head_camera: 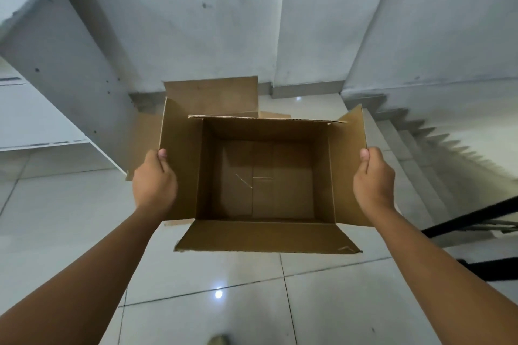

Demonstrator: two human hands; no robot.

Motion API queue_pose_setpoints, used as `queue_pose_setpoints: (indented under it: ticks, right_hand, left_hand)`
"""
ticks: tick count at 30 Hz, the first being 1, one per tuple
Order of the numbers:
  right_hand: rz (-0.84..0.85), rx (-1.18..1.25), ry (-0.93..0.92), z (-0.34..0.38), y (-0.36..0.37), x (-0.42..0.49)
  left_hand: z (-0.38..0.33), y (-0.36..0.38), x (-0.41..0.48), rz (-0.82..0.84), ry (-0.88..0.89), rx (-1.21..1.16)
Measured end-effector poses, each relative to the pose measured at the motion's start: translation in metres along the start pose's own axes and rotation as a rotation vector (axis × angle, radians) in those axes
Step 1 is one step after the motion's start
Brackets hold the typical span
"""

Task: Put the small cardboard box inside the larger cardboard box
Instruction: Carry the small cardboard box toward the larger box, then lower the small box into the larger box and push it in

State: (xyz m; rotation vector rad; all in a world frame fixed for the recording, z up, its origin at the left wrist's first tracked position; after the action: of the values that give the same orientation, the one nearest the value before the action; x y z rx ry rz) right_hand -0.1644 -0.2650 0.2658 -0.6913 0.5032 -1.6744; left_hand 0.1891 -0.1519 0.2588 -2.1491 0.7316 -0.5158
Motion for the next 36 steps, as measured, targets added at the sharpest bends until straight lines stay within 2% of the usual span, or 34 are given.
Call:
queue_pose_setpoints:
  ticks: [7,15,26,36]
  right_hand:
    - [-0.008,0.034,-0.017,0.055,0.096,0.052]
    - [0.018,0.101,-0.039,0.081,0.184,0.108]
    - [0.147,0.086,-0.007,0.066,0.285,0.167]
    - [0.264,-0.013,0.057,0.012,0.358,0.162]
  left_hand:
    - [0.032,0.008,0.106,-0.034,-0.042,0.013]
    - [0.062,0.028,0.19,-0.066,-0.099,-0.041]
    - [0.096,0.08,0.254,-0.023,-0.177,0.017]
    - [0.156,0.153,0.267,0.114,-0.249,0.052]
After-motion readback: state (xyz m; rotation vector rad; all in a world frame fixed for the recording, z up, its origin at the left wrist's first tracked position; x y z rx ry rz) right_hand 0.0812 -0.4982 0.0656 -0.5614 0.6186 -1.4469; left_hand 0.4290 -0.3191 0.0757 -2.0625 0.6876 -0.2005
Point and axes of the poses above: each hand's wrist, its own x-axis towards the middle knuckle, its own y-axis out of the palm, z = x × y, the point moved 3 cm from there along x, towards the middle knuckle, and after that the axes turned 4 degrees about x, right-handed, at the moved point
